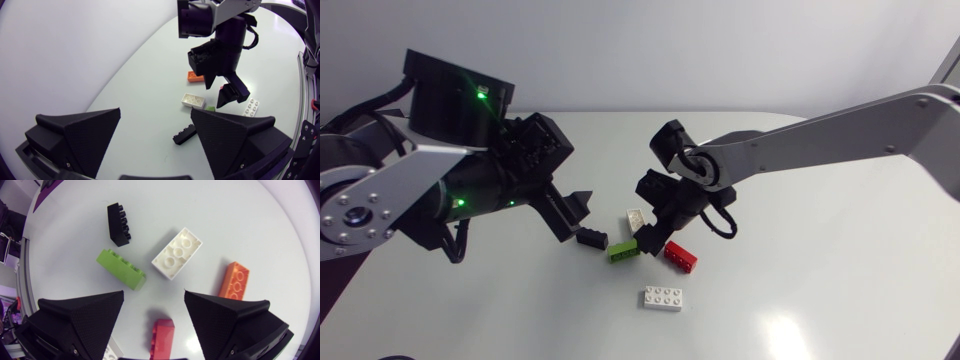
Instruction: Disassemble duplo
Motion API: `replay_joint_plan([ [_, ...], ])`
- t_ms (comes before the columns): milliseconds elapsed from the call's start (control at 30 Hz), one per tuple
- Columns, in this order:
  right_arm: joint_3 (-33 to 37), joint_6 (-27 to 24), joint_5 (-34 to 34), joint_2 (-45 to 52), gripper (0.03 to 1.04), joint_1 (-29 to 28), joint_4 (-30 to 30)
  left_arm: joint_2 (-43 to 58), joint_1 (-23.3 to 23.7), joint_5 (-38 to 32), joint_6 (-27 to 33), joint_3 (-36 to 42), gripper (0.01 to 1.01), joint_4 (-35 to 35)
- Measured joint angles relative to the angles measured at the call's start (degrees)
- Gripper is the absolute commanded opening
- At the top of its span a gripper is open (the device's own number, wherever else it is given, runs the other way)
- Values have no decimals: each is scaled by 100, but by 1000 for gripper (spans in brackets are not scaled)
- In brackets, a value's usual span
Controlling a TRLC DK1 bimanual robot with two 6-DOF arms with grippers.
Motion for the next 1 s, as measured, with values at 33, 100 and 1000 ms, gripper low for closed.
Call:
replay_joint_plan([
  [33, -72, 0, 133, -201, 1002, 9, 26, -96, 0, -2, 0, -20, 977, 0],
  [100, -210, -13, 267, -581, 1002, 28, 118, -278, 2, -57, 0, -44, 977, 0],
  [1000, -1668, 70, 2699, -5606, 1002, -754, 634, -2839, 264, -2055, 55, -533, 980, 601],
])
